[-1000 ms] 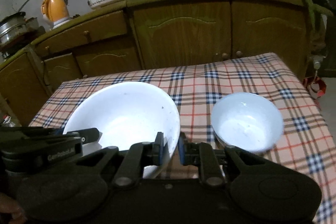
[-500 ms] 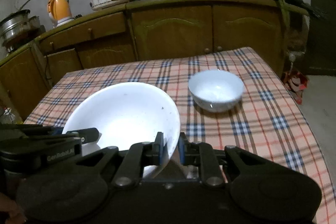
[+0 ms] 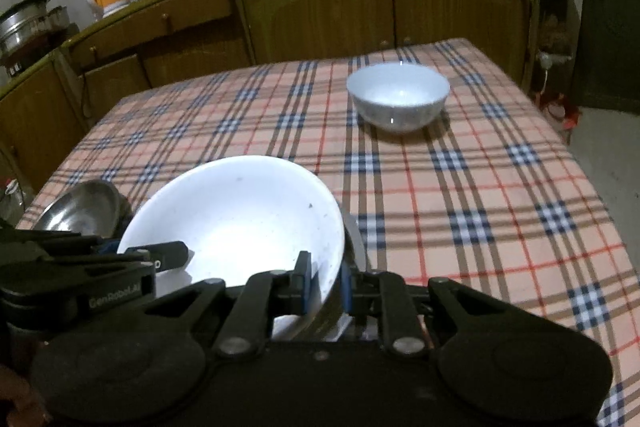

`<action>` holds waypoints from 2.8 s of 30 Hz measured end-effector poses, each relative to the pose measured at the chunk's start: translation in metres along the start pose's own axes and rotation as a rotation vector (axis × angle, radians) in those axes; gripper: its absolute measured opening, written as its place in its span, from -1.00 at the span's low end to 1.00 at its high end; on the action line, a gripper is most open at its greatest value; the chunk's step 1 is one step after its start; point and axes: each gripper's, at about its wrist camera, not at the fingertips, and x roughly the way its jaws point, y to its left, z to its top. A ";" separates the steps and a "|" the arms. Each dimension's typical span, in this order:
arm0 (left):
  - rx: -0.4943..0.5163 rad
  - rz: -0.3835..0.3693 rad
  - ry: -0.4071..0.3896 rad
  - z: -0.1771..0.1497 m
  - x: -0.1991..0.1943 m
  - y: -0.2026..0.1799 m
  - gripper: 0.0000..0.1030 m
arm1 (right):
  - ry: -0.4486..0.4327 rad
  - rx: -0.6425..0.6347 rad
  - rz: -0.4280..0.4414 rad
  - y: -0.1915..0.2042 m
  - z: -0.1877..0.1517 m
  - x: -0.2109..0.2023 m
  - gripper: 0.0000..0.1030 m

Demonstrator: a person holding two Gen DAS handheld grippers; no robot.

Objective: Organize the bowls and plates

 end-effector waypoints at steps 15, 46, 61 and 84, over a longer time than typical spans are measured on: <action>0.094 0.034 -0.014 -0.018 -0.011 -0.016 -0.43 | -0.002 -0.015 -0.021 -0.001 -0.012 -0.007 -0.57; -0.050 -0.026 -0.072 0.016 -0.021 0.007 -0.09 | -0.022 -0.101 -0.127 0.006 0.020 -0.001 0.19; -0.001 -0.027 -0.078 0.050 -0.003 -0.005 0.06 | -0.071 0.012 -0.084 -0.029 0.050 0.006 0.21; 0.007 -0.096 -0.018 0.148 0.104 -0.014 0.25 | -0.052 0.213 -0.113 -0.126 0.136 0.101 0.27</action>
